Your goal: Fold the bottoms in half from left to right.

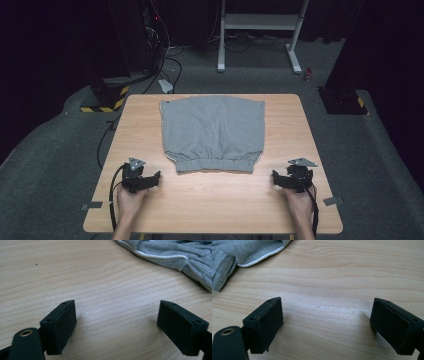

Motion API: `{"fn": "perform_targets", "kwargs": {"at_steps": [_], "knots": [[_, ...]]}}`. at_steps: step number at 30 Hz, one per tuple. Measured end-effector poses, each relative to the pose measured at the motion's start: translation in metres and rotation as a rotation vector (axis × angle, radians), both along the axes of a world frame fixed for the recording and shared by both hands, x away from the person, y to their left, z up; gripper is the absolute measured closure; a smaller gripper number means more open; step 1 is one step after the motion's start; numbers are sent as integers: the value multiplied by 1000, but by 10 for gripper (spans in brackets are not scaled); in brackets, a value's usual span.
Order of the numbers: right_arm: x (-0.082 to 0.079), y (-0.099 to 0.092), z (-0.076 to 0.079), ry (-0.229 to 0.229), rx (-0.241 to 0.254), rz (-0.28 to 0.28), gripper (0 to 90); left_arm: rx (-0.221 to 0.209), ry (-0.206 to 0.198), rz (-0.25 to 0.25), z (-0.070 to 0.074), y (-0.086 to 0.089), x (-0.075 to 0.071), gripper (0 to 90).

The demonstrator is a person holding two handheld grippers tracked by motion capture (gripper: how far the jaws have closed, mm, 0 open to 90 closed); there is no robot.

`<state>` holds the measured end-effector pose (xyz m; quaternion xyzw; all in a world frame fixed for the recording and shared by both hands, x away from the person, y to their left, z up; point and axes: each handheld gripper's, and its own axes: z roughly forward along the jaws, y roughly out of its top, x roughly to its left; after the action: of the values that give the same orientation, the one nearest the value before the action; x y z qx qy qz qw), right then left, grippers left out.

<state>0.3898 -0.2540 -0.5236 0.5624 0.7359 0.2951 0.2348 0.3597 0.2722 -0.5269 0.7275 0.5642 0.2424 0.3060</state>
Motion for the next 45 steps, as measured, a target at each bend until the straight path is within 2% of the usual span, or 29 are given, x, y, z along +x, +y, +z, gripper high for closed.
{"fn": "perform_targets", "kwargs": {"at_steps": [5, 6, 8, 10, 12, 14, 17, 22, 24, 26, 29, 32, 35, 37, 42, 45], "knots": [[1, 5, 3, 23, -9, 13, 167, -12, -15, -20, 4, -4, -2, 155], [0, 8, 4, 7, -16, 26, 190, -18, -30, -23, 6, -6, -1, 151], [-1, 10, 5, 4, -10, 28, 192, -25, -33, -26, 8, -8, -1, 150], [-3, 13, 7, -17, 9, 38, 200, -21, -33, -51, 11, -14, 1, 150], [-3, 15, 9, -29, 21, 45, 209, -36, -29, -64, 13, -19, 3, 142], [-3, 20, 10, -36, 37, 61, 241, -55, -31, -92, 17, -29, 7, 142], [-4, 25, 11, -46, 83, 101, 320, -75, -38, -105, 19, -39, 10, 148], [-2, 33, 13, -64, 104, 147, 356, -80, -46, -125, 22, -54, 16, 158], [-3, 34, 14, -66, 111, 149, 363, -68, -44, -126, 23, -57, 17, 162], [-2, 40, 17, -80, 115, 182, 384, -61, -41, -135, 22, -64, 20, 176], [0, 45, 20, -90, 123, 196, 407, -52, -44, -146, 21, -73, 24, 193], [3, 50, 22, -97, 134, 212, 427, -48, -31, -152, 21, -77, 29, 214], [8, 58, 21, -82, 121, 235, 440, -84, -42, -145, 20, -77, 32, 240], [10, 62, 20, -82, 111, 243, 450, -93, -42, -146, 19, -78, 33, 243], [15, 74, 21, -92, 88, 253, 474, -79, -31, -151, 16, -83, 39, 251], [17, 78, 22, -88, 86, 241, 507, -70, -40, -165, 18, -89, 44, 280]]}}
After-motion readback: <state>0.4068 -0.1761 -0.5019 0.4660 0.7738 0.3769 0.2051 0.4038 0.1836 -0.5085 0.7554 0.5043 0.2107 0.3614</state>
